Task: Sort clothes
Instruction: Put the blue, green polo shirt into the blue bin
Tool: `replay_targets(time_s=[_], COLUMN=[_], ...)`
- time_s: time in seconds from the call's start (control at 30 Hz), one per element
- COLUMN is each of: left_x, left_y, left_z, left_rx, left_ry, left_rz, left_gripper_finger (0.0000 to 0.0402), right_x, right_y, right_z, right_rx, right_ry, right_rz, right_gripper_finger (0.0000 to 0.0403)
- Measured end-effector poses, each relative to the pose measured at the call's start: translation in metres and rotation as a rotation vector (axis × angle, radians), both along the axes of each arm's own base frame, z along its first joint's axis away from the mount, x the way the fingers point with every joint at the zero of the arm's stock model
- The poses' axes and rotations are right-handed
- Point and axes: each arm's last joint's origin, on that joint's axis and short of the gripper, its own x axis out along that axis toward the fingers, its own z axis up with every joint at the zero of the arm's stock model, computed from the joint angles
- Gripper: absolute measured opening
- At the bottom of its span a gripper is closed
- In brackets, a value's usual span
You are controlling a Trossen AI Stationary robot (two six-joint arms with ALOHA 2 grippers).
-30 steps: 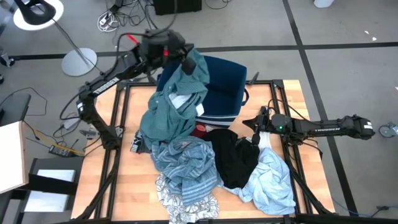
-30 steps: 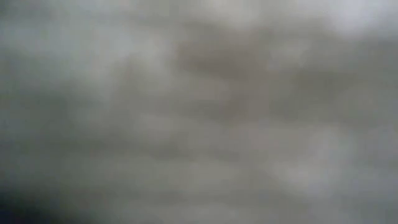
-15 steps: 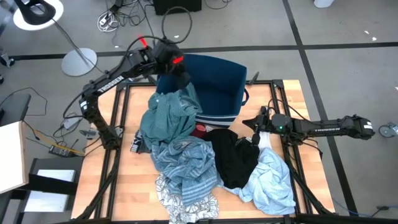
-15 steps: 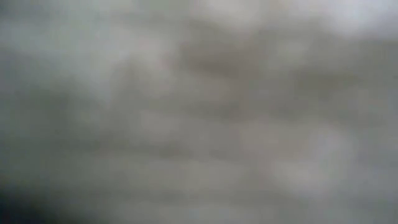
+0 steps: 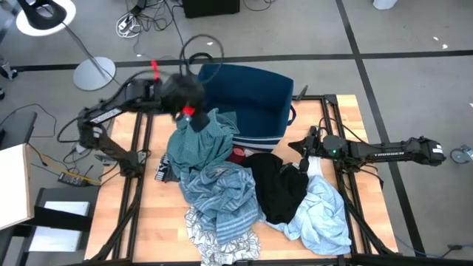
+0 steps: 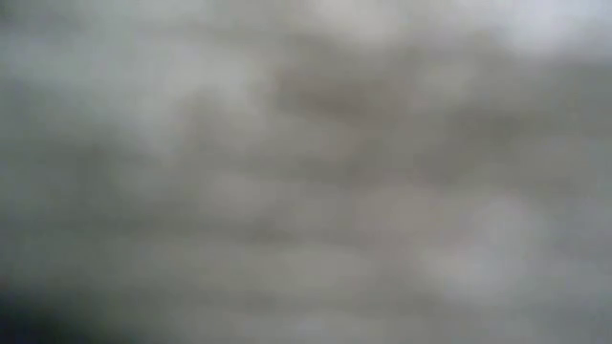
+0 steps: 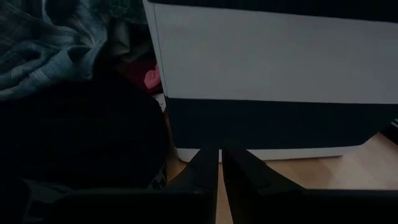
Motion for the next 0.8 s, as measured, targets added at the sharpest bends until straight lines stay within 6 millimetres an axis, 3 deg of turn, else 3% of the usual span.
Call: replay_targets(time_s=[0.23,0.47,0.8], left_x=[-0.029,-0.056,-0.060], left_y=[-0.054,-0.089,-0.097], left_z=[-0.030,-0.087,-0.176], left_rx=[0.001,-0.053,-0.019], left_ry=[-0.059,-0.150,-0.127], left_rz=[0.059,0.096,0.172], left_gripper_finger=[0.0096,0.0096,0.0096], right_x=[0.000,0.000,0.000], right_y=[0.000,0.000,0.000], right_z=[0.000,0.000,0.000], right_rx=[0.000,-0.001,-0.001], right_ry=[-0.002,-0.005,-0.005], right_rz=[0.000,0.000,0.000], right_gripper_finger=[0.0022,0.0022,0.0022])
